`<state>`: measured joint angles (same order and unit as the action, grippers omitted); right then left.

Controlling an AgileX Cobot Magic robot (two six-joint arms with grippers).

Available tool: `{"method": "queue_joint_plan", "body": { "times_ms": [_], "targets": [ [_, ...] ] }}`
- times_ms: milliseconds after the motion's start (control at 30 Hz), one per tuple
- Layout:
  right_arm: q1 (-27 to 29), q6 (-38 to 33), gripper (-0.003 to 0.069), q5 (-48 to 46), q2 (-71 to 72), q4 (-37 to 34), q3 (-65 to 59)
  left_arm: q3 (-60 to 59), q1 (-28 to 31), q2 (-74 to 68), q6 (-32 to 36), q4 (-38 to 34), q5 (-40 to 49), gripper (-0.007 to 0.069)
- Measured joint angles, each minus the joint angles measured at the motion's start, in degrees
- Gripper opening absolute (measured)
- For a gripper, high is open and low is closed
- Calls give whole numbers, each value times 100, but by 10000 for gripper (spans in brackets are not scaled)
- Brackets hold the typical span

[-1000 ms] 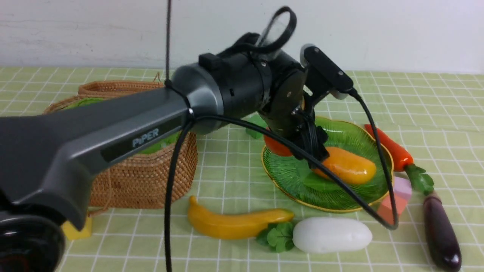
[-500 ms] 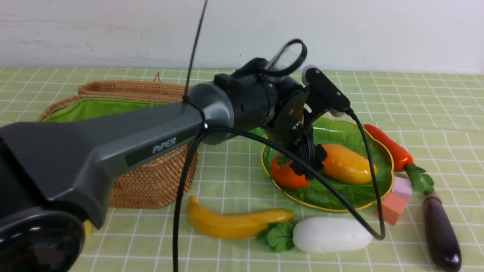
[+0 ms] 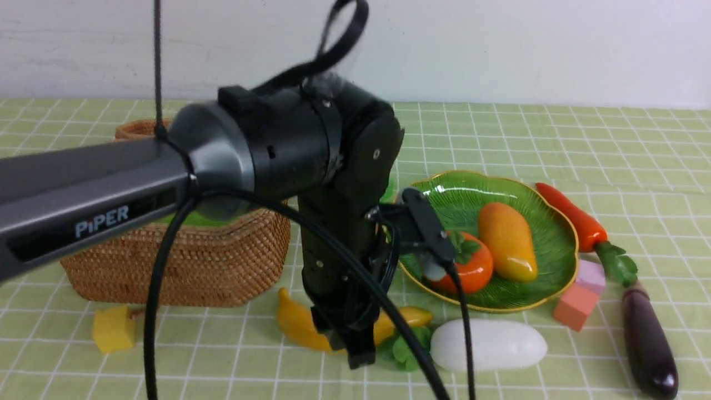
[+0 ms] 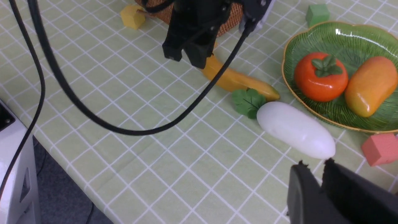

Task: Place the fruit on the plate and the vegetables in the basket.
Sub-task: Use the left arm to grab a banana and put it into the right plate

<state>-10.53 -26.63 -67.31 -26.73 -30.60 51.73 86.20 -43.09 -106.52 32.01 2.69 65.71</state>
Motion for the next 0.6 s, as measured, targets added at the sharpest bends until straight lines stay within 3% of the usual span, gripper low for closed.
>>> {"method": "queue_joint_plan", "body": {
  "times_ms": [67,167,300,367,467,600],
  "targets": [
    [0,0,104,-5,0,0,0,-59,0,-104,152,59,-291,247],
    [0,0,105,-56,0,5,0,-76,0,-383,236,283,-1005,412],
    [0,0,105,-161,0,11,0,-76,0,-788,236,600,-1452,568],
    [0,0,105,-218,0,11,0,-76,0,-936,236,708,-1481,589],
    [0,0,105,-339,0,15,0,-76,0,-1151,206,854,-1498,549],
    [0,0,105,-438,0,15,0,-76,0,-1201,25,1009,-1522,331]
  ]
}}
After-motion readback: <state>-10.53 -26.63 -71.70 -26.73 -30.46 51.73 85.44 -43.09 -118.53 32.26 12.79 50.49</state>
